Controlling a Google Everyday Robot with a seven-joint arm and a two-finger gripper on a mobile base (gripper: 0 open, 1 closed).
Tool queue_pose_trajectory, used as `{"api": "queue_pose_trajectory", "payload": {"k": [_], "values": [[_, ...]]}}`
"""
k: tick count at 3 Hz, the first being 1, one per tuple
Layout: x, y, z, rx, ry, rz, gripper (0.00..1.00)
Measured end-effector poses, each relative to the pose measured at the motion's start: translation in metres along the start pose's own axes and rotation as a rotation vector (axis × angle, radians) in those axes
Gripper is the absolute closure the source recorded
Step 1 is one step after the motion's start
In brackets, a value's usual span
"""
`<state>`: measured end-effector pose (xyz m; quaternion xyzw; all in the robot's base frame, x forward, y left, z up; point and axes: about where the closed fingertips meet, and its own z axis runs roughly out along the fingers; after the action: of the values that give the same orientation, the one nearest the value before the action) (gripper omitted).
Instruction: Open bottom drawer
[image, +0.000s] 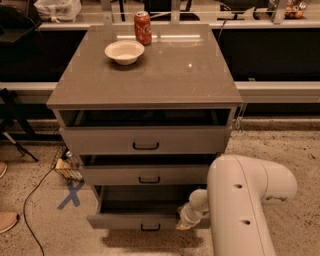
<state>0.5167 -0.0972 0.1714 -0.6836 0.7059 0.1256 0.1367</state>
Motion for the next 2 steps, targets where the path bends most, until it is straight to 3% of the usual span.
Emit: {"api": "queue_pose_trajectory", "payload": {"k": [1, 2], "values": [[0.0, 0.0, 0.0, 0.0, 0.0, 0.0, 0.86], [0.01, 0.028, -0.009, 0.016, -0.034, 0.042, 1.0]]}}
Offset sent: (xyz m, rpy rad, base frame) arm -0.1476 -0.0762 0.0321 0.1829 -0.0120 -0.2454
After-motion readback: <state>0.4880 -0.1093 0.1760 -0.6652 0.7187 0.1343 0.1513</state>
